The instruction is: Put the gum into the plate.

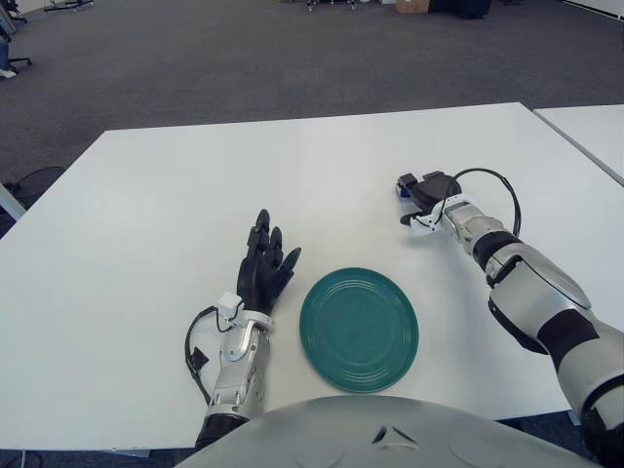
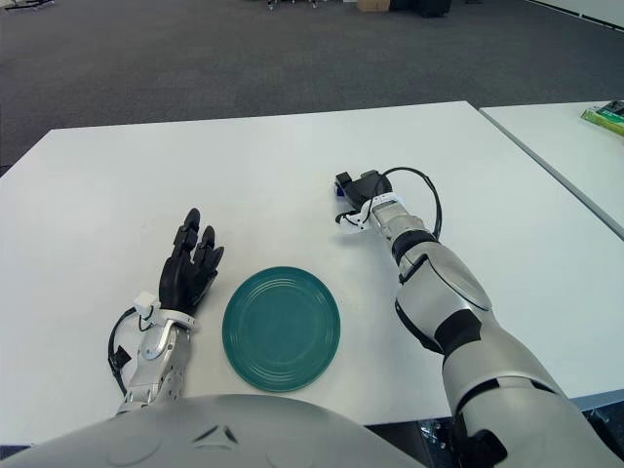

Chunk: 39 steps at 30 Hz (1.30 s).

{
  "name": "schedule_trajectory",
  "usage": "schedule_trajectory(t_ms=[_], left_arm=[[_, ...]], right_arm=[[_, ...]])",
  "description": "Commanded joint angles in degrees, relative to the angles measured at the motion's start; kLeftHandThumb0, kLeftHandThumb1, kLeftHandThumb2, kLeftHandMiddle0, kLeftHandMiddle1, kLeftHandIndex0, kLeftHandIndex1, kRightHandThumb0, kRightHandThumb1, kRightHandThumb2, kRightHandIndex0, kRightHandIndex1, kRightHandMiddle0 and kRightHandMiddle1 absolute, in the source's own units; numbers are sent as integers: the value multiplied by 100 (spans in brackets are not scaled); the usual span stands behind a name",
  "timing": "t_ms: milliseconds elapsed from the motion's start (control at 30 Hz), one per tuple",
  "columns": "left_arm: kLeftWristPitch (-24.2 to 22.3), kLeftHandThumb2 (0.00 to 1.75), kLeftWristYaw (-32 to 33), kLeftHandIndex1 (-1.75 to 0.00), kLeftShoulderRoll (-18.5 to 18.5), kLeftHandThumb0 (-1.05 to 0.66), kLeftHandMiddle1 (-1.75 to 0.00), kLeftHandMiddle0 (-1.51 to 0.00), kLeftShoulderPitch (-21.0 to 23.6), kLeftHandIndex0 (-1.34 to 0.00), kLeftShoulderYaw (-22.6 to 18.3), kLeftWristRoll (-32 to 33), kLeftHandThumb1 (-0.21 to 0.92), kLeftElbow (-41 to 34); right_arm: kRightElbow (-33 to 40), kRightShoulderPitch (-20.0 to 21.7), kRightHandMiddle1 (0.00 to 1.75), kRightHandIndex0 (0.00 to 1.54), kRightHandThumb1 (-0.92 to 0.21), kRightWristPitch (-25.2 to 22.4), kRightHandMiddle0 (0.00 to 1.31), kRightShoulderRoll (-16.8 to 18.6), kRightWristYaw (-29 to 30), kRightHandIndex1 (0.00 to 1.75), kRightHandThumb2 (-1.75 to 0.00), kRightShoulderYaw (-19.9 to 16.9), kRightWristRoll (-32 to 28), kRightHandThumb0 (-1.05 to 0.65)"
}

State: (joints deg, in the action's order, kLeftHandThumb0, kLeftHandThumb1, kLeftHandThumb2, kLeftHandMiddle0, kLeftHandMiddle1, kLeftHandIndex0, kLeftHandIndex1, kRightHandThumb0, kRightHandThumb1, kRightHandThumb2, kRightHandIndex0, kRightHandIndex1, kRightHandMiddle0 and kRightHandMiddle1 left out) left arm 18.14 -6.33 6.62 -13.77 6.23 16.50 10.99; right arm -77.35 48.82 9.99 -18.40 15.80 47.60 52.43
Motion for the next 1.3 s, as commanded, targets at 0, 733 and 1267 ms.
schedule_trajectory(t_ms=[0,733,1267], left_arm=[[-76,0,109,0,404,-83,0,0,-138,0,38,-37,87,198],[87,1,285,0,382,-85,0,0,-176,0,-10,-40,90,225],[416,2,188,0,433,-90,0,0,-12,0,-206,176,92,701]], right_arm=[[-271,-522,78,50,-92,1,0,78,-429,9,-48,106,115,-67],[-276,-1150,175,104,-92,-174,73,74,2426,175,-73,179,242,-48],[-267,-1266,175,117,-92,-46,87,151,2800,175,-66,-416,-136,-46]])
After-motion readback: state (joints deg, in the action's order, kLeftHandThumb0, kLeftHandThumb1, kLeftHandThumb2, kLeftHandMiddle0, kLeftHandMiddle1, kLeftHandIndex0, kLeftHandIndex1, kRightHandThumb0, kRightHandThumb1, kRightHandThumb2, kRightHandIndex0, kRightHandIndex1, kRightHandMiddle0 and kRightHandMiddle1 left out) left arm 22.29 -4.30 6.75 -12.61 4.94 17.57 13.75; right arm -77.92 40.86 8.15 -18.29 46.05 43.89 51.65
